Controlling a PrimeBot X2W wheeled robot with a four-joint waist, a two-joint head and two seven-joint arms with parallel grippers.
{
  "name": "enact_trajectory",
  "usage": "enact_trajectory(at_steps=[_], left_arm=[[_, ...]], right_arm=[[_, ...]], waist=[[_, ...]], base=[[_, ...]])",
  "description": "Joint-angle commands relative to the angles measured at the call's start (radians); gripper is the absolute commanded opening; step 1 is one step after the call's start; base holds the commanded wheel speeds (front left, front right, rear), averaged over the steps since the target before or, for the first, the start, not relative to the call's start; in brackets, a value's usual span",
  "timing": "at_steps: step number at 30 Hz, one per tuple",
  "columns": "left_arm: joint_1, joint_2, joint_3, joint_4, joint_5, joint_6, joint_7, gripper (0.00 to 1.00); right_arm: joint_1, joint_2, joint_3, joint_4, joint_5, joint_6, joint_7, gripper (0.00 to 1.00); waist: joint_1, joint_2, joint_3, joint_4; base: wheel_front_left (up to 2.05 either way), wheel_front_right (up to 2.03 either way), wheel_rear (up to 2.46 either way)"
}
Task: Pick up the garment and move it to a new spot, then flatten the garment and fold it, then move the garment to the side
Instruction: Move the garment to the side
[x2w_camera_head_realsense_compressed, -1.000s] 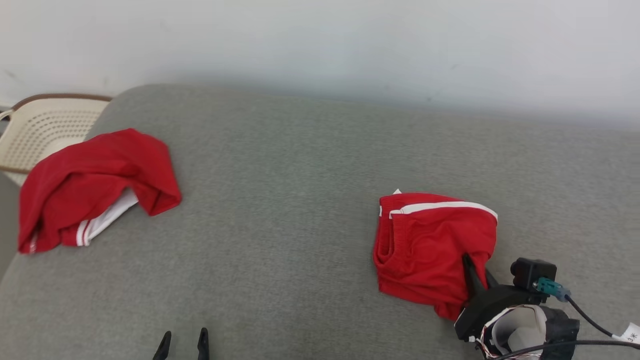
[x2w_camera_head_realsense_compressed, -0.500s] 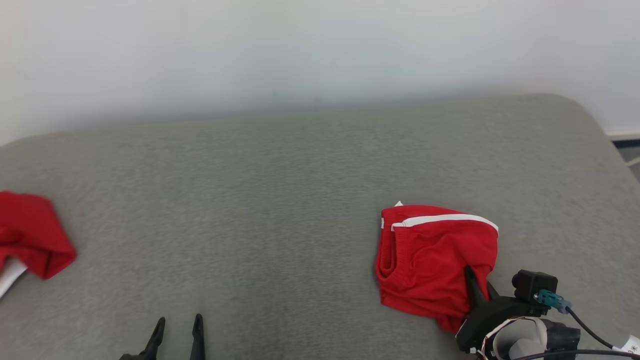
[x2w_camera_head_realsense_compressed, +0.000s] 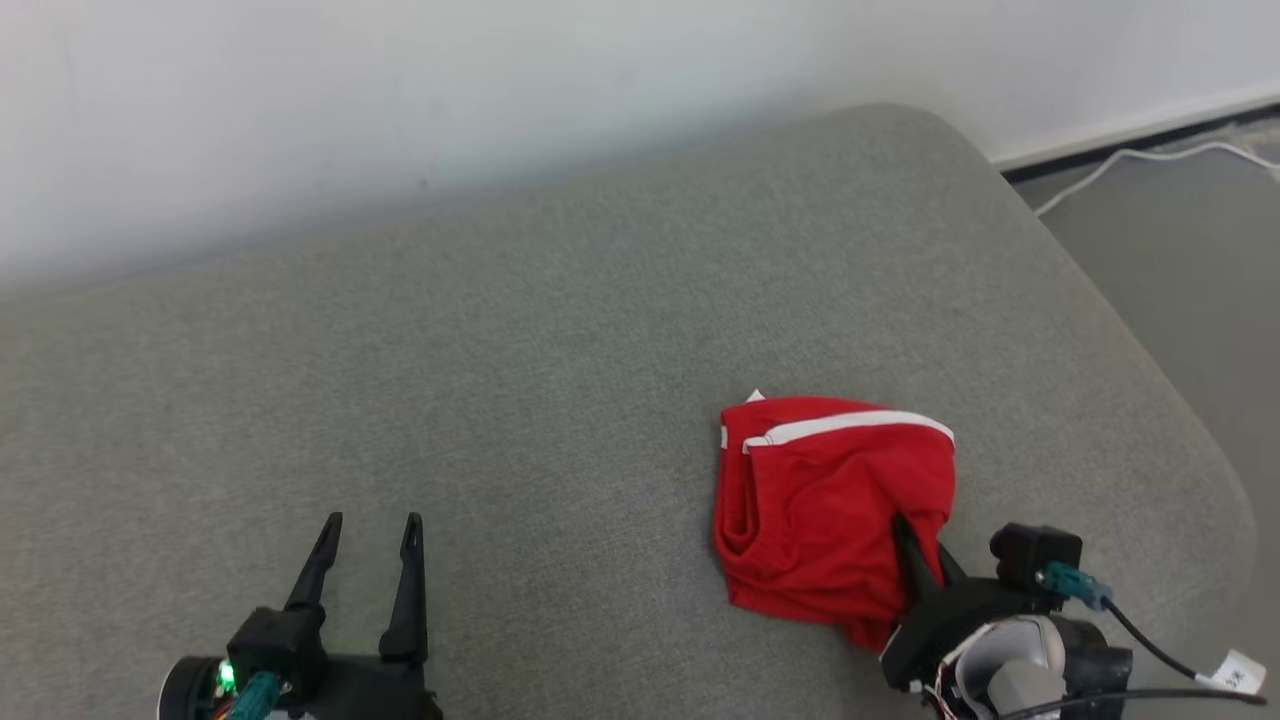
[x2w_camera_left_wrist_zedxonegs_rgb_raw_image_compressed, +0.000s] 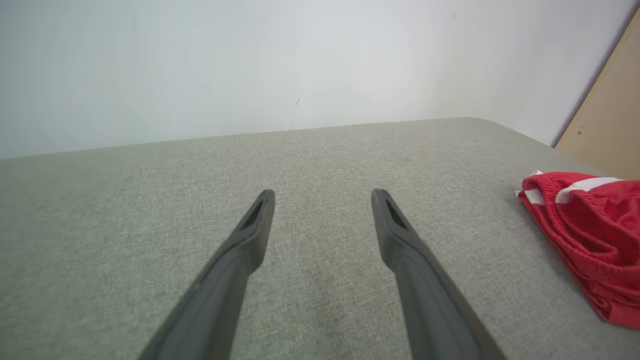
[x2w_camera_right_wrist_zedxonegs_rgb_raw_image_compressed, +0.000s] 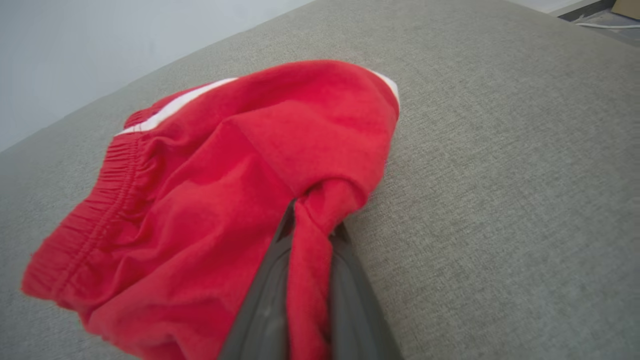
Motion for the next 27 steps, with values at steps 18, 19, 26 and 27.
enact_trajectory(at_steps=[18, 19, 26, 27], left_arm=[[-0.109, 0.01, -0.078, -0.058, 0.093, -0.027, -0.001, 1.0], [-0.115, 0.011, -0.081, -0.061, 0.094, -0.027, -0.001, 1.0], [-0.144, 0.018, -0.101, -0.063, 0.102, -0.023, 0.0, 1.0], [-0.143, 0.021, -0.101, -0.063, 0.102, -0.022, 0.0, 1.0]], right_arm=[[-0.363, -0.201, -0.032, 0.054, -0.139, 0.0, -0.001, 0.0], [-0.384, -0.219, -0.047, 0.075, -0.155, 0.0, 0.0, 0.0], [-0.496, -0.315, -0.134, 0.194, -0.246, 0.0, 0.0, 0.0], [-0.506, -0.324, -0.142, 0.208, -0.262, 0.0, -0.001, 0.0]], waist=[[0.0, -0.0001, 0.276, 0.098], [0.0, -0.0001, 0.289, 0.109], [0.0, -0.0001, 0.342, 0.179], [0.0, -0.0001, 0.344, 0.185]], base=[[0.0, 0.0, 0.0], [0.0, 0.0, 0.0], [0.0, 0.0, 0.0], [0.0, 0.0, 0.0]])
